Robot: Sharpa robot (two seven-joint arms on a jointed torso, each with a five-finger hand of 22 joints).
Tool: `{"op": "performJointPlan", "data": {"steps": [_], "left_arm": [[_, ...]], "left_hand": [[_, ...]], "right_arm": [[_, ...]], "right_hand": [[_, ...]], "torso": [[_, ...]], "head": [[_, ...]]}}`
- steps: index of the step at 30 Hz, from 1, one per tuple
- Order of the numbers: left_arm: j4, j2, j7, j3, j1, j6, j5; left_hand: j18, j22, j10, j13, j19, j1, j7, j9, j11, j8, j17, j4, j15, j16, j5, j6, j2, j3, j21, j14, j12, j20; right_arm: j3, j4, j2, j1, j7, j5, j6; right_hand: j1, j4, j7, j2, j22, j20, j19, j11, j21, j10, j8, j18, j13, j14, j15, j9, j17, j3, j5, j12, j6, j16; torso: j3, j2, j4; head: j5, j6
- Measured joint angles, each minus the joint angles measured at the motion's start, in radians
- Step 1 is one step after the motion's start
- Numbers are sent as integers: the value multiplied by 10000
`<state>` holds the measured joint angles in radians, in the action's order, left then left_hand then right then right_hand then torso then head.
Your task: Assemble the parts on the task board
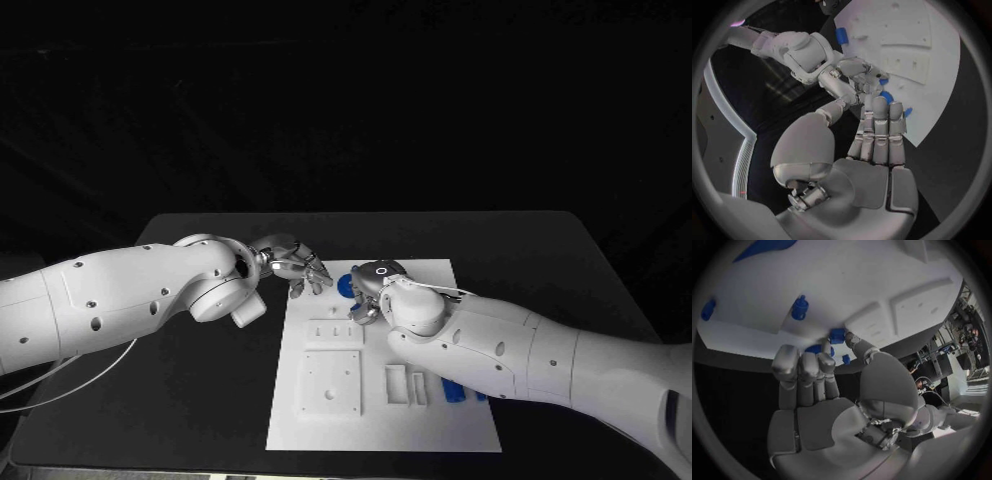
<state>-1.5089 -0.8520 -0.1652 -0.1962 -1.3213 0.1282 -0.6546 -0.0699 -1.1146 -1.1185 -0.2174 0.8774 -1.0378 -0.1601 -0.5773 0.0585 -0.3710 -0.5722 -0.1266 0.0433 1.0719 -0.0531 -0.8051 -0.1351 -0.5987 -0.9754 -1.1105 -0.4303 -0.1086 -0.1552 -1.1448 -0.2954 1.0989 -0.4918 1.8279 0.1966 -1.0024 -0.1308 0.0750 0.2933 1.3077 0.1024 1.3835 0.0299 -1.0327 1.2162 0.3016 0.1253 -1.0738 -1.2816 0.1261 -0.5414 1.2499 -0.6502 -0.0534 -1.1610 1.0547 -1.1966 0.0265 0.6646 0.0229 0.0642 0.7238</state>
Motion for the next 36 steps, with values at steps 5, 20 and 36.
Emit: {"op": "performJointPlan", "data": {"steps": [5, 20, 36], "left_arm": [[-1, -2, 4, 0, 0, 0, 6], [-11, -31, 5, 0, 0, 3, 12], [16, -41, -10, -118, -3, 111, 602]], "left_hand": [[0, 1, 0, 0, 0, 0, 1, 11, 0, 0, 0, -27, 0, 0, 0, 1, 0, 27, 0, 0, 0, 1], [0, -8, 0, 1, -23, -40, 15, 32, -1, 0, -8, -27, -1, 0, 0, 15, 39, 27, 0, 1, 47, -21], [0, -17, -36, -22, -37, -41, 23, 54, 34, -38, -31, -55, -1, 0, 0, 22, 38, 55, 0, 2, 47, -4]], "right_arm": [[-8, -15, -35, -11, 44, 37, 86], [-32, -214, -391, -50, 526, -141, 543], [-43, -836, -1061, -76, 1102, -560, 1655]], "right_hand": [[-195, -278, 30, -7, -1, -26, -29, -19, 40, -90, 0, 22, 3, 114, -46, -22, -57, -203, 0, 39, -38, 127], [-613, -498, 78, -44, -2, -99, -100, -51, 84, -123, -127, 77, -45, 245, -97, 109, -132, -1399, -1111, 128, -100, 324], [-345, -440, 41, -198, -3, -146, 1, -41, 83, -111, -143, 102, -68, 136, -75, 100, 23, -1394, -1752, 157, -25, 179]], "torso": [[7, 0, 9], [8, 0, 8], [12, -3, 21]], "head": [[4, 1], [25, -20], [80, -63]]}}
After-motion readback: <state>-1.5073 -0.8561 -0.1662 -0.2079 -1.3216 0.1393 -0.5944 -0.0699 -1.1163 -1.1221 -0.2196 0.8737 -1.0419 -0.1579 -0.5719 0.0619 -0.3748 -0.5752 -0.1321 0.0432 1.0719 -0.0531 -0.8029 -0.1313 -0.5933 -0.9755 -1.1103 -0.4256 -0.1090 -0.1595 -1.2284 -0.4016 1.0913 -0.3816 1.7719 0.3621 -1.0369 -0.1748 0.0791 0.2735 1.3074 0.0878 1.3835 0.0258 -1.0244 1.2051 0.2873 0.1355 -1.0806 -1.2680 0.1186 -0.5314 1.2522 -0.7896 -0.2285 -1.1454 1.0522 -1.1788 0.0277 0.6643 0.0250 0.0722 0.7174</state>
